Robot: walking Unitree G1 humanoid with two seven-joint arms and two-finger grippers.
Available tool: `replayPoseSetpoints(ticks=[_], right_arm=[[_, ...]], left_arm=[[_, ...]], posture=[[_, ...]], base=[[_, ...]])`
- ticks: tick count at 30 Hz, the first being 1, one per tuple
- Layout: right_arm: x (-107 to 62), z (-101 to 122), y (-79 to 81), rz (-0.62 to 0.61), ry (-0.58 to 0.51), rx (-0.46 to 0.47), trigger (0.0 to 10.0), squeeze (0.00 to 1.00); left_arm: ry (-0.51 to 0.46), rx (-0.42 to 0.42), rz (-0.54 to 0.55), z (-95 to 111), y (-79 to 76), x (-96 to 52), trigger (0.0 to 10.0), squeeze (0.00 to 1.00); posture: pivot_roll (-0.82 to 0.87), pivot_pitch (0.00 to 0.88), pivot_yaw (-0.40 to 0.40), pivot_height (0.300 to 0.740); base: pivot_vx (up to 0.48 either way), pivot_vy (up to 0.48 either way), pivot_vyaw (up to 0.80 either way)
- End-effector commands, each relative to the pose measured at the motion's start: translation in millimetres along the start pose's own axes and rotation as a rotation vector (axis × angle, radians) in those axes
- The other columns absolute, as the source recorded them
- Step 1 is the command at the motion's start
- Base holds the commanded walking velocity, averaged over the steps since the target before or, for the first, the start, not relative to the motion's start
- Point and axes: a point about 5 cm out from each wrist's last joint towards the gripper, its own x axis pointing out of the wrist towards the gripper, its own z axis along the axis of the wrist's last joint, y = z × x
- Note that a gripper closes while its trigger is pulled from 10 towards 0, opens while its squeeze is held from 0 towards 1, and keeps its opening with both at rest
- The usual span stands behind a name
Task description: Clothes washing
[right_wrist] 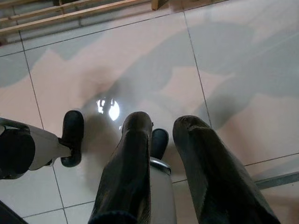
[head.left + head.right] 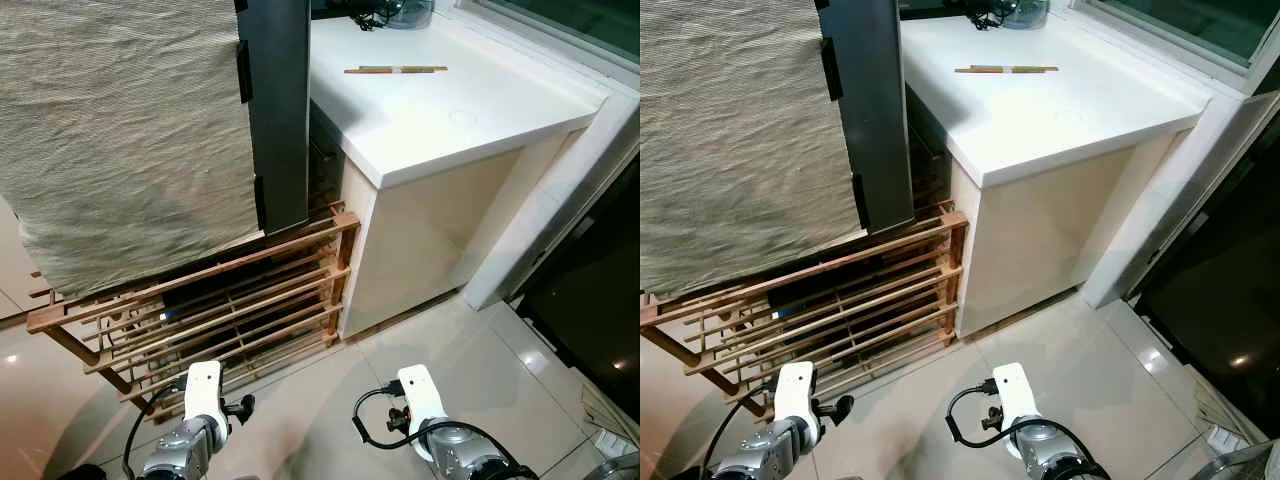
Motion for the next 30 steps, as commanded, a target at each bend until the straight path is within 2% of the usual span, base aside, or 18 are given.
replayPoseSetpoints(ticks=[1, 2, 3, 6, 10, 12, 13, 14, 15, 17, 18, 19, 20, 22, 25, 26, 28, 30], right_arm=[[-20.7, -90.7, -24.7, -0.183, 0.283, 0.335, 10.0, 0.0], [-20.8, -90.8, -25.0, -0.179, 0.286, 0.325, 10.0, 0.0], [-18.6, -80.0, -29.4, -0.167, 0.245, 0.246, 10.0, 0.0], [-17.6, -75.4, -30.5, -0.161, 0.226, 0.214, 10.0, 0.0], [-17.3, -75.6, -29.0, -0.159, 0.223, 0.216, 10.0, 0.0], [-15.7, -67.7, -30.6, -0.169, 0.171, 0.227, 10.0, 0.0], [-15.7, -67.7, -30.6, -0.169, 0.171, 0.227, 10.0, 0.0], [-13.6, -46.0, -38.5, -0.191, 0.042, 0.248, 10.0, 0.0], [-13.3, -36.2, -42.3, -0.199, -0.013, 0.258, 10.0, 0.0], [-13.3, -0.2, -50.1, -0.189, -0.168, 0.242, 10.0, 0.0], [-13.9, 10.4, -51.6, -0.182, -0.211, 0.233, 10.0, 0.0], [-13.9, 10.4, -51.6, -0.182, -0.211, 0.233, 10.0, 0.0], [-22.4, 46.8, -56.5, -0.168, -0.363, 0.138, 10.0, 0.0], [-39.2, 74.8, -57.9, -0.178, -0.51, 0.064, 10.0, 0.0], [-58.5, 89.5, -58.7, -0.189, -0.641, 0.067, 10.0, 0.0], [-68.5, 95.4, -59.5, -0.198, -0.709, 0.079, 10.0, 0.0], [-91.1, 107.4, -58.2, -0.19, -0.829, 0.054, 10.0, 0.0], [-104.1, 111.6, -57.0, -0.202, -0.859, 0.032, 10.0, 0.0]], left_arm=[[0.305, 0.266, 0.044, -32.2, -4.2, -2.3, 10.0, 0.0], [0.316, 0.272, 0.05, -34.0, -2.1, -3.2, 10.0, 0.0], [0.284, 0.239, 0.067, -34.4, -0.5, -3.6, 10.0, 0.0], [0.269, 0.225, 0.073, -34.2, -0.1, -3.7, 10.0, 0.0], [0.266, 0.241, 0.063, -33.6, -1.2, -3.3, 10.0, 0.0], [0.202, 0.282, 0.087, -22.4, 0.3, -1.2, 10.0, 0.0], [0.202, 0.282, 0.087, -22.4, 0.3, -1.2, 10.0, 0.0], [0.057, 0.341, 0.132, 3.7, 3.9, 1.4, 10.0, 0.0], [-0.004, 0.357, 0.142, 14.6, 4.4, 1.8, 10.0, 0.0], [-0.094, 0.381, 0.131, 31.0, 3.1, 1.7, 10.0, 0.0], [-0.113, 0.388, 0.124, 34.4, 2.3, 1.6, 10.0, 0.0], [-0.113, 0.388, 0.124, 34.4, 2.3, 1.6, 10.0, 0.0], [-0.264, 0.406, 0.039, 56.9, -3.9, -3.1, 10.0, 0.0], [-0.403, 0.427, -0.006, 76.1, -5.8, -12.2, 10.0, 0.0], [-0.521, 0.433, -0.01, 91.2, -3.3, -23.0, 10.0, 0.0], [-0.571, 0.463, 0.079, 101.1, 2.5, -28.5, 10.0, 0.0], [-0.696, 0.437, 0.125, 125.5, 4.7, -44.4, 10.0, 0.0], [-0.813, 0.44, 0.138, 147.4, 2.9, -61.8, 10.0, 0.0]], posture=[[-0.06, 0.0, 0.032, 0.74], [-0.05, 0.0, 0.012, 0.74], [0.04, 0.0, -0.094, 0.74], [0.04, 0.0, -0.093, 0.74], [0.04, 0.0, -0.088, 0.74], [0.04, 0.0, -0.08, 0.74], [0.04, 0.0, -0.08, 0.74], [0.04, 0.0, -0.073, 0.74], [0.04, 0.0, -0.072, 0.74], [0.04, 0.0, -0.068, 0.74], [0.04, 0.0, -0.068, 0.74], [0.04, 0.0, -0.068, 0.74], [0.03, 0.0, -0.042, 0.74], [0.02, 0.0, -0.031, 0.74], [0.02, 0.0, -0.027, 0.74], [0.02, 0.0, -0.022, 0.74], [0.02, 0.0, -0.019, 0.74], [0.02, 0.0, -0.013, 0.74]], base=[[0.0, 0.0, 0.0], [0.0, 0.0, 0.0], [0.0, 0.0, 0.0], [0.0, 0.0, 0.0], [0.0, 0.0, 0.0], [0.0, 0.0, 0.0], [0.0, 0.0, 0.0], [0.0, 0.0, 0.0], [0.0, 0.0, 0.0], [0.0, 0.0, 0.0], [0.0, 0.0, 0.0], [0.0, 0.0, 0.0], [0.0, 0.0, 0.0], [0.0, 0.0, 0.0], [0.0, 0.0, 0.0], [0.0, 0.0, 0.0], [0.0, 0.0, 0.0], [0.0, 0.0, 0.0]])
